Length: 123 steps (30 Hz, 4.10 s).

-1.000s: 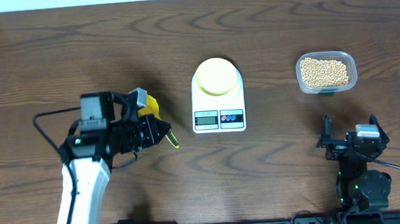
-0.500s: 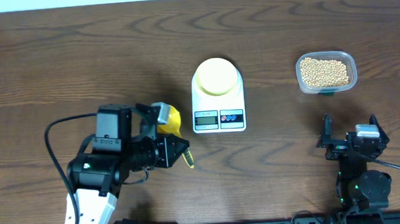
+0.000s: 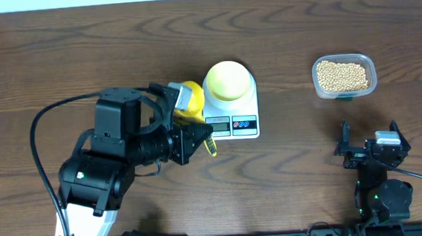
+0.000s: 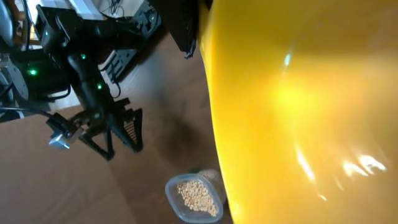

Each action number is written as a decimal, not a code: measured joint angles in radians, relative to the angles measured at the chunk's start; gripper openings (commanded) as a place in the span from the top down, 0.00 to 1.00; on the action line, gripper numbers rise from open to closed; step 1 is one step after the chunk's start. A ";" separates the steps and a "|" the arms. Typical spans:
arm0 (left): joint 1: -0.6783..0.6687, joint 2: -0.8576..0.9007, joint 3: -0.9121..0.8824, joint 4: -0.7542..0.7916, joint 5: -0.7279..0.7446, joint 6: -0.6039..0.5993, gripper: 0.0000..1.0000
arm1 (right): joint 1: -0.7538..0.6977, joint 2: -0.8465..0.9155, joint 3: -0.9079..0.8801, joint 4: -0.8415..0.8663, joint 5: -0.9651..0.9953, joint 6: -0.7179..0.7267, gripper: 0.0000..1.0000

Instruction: Scoop item into bowl and weigh 50g on scale

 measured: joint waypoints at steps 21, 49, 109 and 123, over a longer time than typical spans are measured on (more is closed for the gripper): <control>-0.010 0.062 0.000 0.010 0.063 0.051 0.93 | 0.000 0.000 0.000 0.000 0.000 0.000 0.01; -0.104 0.114 0.000 0.031 0.149 0.132 0.93 | 0.000 0.000 0.000 0.000 0.000 0.000 0.01; -0.104 0.272 -0.001 0.324 0.159 -0.321 0.93 | 0.000 0.000 0.000 0.000 0.000 0.000 0.01; -0.104 0.272 -0.001 0.338 0.215 -0.288 0.93 | 0.000 0.000 0.000 0.000 0.000 0.000 0.01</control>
